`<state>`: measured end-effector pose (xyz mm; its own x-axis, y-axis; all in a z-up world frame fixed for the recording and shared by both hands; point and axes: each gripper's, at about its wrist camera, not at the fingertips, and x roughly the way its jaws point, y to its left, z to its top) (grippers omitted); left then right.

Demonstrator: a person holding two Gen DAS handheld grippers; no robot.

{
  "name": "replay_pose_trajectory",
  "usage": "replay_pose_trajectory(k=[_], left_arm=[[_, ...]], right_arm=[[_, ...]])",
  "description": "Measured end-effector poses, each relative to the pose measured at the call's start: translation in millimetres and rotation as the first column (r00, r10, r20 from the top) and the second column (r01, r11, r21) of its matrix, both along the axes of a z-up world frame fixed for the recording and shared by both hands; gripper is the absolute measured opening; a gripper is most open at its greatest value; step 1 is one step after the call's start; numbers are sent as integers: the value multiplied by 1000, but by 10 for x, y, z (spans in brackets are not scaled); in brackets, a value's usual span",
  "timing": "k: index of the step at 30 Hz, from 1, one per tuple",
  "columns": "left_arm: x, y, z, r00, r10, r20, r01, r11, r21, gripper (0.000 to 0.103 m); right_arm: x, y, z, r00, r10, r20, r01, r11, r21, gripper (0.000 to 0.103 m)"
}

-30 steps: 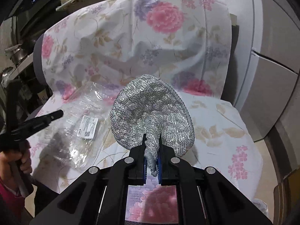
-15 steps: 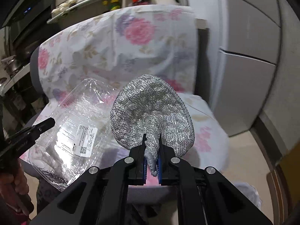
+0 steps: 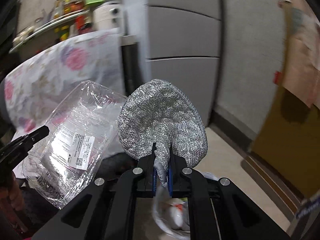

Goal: Collect trash
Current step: 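Carry tray and scrubber to the bin and release both into it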

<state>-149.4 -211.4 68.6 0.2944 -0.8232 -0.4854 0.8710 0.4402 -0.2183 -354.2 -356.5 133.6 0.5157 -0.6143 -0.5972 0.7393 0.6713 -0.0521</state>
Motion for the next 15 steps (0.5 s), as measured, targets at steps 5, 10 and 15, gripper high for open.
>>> replay_pose_trajectory(k=[5,10,15], left_arm=[[-348,-505,-85,993,-115,6,115,993,31,4],[-575,-899,-286,984,-177,-13,177,982,57,4],[-617,-1179,-499,978,-202,-47,205,975,90,4]], right_arm=[[-403,-192,-73,995,-99,14,99,995,5,9],[-655,-407,-231,985,-171,15,171,985,25,10],[-765,-641,-555,979,-203,-25,205,973,102,10]])
